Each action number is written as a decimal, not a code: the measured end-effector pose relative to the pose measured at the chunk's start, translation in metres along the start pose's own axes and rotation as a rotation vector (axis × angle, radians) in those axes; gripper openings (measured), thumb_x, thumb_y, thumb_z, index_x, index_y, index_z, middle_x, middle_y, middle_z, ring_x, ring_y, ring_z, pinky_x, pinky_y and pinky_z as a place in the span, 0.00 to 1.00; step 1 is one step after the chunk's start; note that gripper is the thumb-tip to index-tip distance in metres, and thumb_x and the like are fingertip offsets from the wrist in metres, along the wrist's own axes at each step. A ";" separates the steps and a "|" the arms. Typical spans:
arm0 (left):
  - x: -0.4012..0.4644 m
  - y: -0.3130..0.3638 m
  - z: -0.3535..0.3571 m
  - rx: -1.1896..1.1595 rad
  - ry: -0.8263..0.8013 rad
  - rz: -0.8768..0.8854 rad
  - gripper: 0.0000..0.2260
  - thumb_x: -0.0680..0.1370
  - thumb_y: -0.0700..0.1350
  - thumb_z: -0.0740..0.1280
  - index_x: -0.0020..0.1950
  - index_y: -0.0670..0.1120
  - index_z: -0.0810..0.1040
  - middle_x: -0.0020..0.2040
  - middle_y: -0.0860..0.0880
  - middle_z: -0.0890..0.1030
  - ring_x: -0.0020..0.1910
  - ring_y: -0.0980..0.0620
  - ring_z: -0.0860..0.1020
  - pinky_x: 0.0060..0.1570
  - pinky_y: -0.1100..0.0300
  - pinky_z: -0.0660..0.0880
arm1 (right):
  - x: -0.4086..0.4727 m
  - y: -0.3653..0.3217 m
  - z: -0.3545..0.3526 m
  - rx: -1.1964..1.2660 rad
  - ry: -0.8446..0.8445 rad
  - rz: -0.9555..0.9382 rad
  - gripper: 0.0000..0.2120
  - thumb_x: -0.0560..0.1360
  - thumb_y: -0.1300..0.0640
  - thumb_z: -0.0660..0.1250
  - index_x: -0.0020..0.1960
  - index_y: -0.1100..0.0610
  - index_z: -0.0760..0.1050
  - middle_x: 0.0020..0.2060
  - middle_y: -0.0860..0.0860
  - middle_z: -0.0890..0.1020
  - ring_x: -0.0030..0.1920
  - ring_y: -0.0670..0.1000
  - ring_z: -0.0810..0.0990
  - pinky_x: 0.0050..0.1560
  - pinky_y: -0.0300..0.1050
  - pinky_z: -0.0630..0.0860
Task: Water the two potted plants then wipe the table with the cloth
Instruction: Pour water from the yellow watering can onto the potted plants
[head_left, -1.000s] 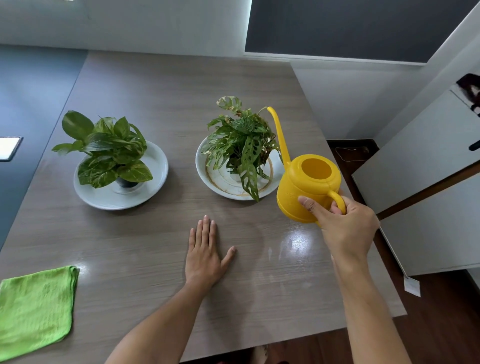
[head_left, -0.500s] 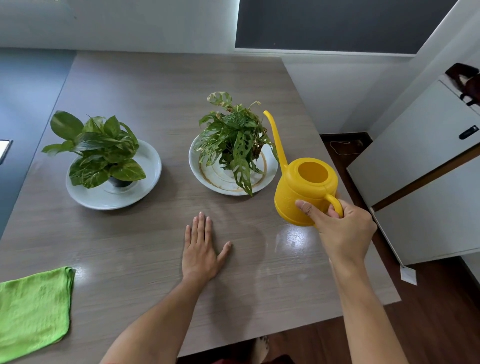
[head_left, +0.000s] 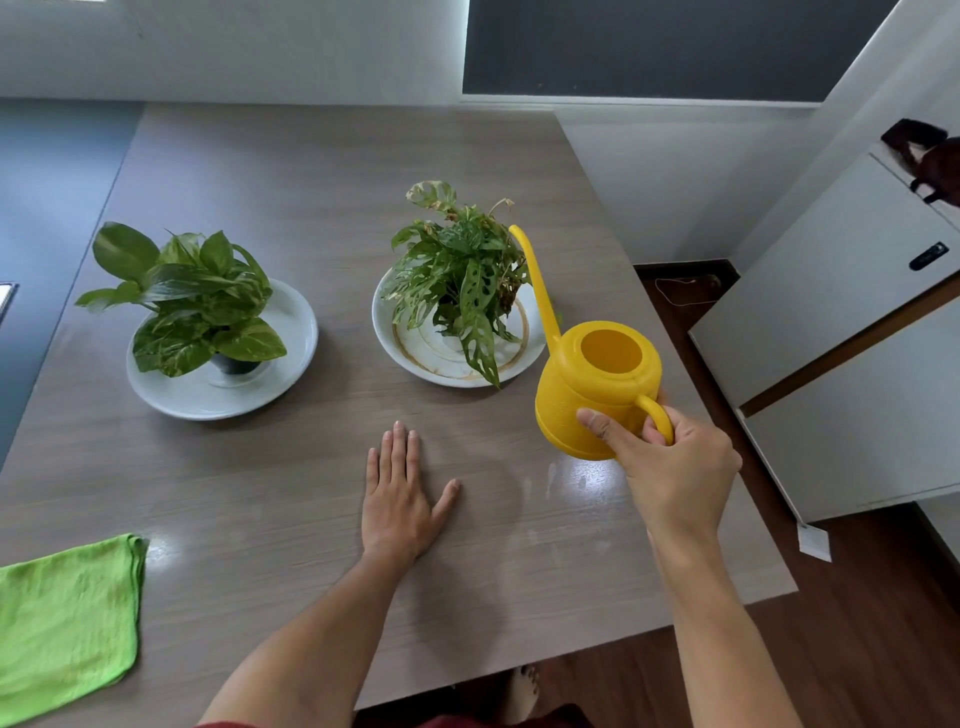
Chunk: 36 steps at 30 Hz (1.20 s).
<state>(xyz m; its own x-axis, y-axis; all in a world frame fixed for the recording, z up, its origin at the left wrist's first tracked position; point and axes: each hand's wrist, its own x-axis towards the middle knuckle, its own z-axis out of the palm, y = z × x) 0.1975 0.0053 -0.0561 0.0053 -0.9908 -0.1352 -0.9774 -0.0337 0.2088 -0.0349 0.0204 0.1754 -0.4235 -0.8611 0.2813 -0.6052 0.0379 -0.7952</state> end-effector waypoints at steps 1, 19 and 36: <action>0.000 0.000 0.000 -0.001 0.000 0.000 0.42 0.77 0.71 0.39 0.82 0.44 0.41 0.82 0.45 0.38 0.80 0.49 0.35 0.79 0.49 0.38 | -0.001 0.000 0.001 -0.001 -0.001 -0.002 0.26 0.61 0.38 0.80 0.25 0.46 0.64 0.18 0.43 0.67 0.24 0.42 0.70 0.28 0.29 0.69; 0.000 0.000 -0.001 -0.015 0.002 0.001 0.42 0.78 0.71 0.41 0.82 0.44 0.41 0.82 0.45 0.39 0.80 0.48 0.36 0.79 0.49 0.39 | 0.001 -0.015 0.020 0.018 -0.058 -0.030 0.25 0.61 0.39 0.79 0.26 0.50 0.65 0.20 0.41 0.67 0.25 0.42 0.70 0.28 0.37 0.69; -0.001 -0.003 -0.002 -0.083 -0.004 0.004 0.42 0.77 0.72 0.42 0.82 0.45 0.41 0.82 0.47 0.37 0.79 0.51 0.33 0.78 0.51 0.35 | 0.011 -0.026 0.043 0.053 -0.094 -0.069 0.27 0.61 0.40 0.80 0.26 0.47 0.62 0.18 0.42 0.68 0.24 0.43 0.68 0.25 0.31 0.64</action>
<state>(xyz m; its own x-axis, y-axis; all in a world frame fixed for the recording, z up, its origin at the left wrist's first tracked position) 0.2007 0.0057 -0.0552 0.0006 -0.9905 -0.1378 -0.9564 -0.0408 0.2892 0.0055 -0.0122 0.1763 -0.3153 -0.9045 0.2870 -0.5932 -0.0482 -0.8036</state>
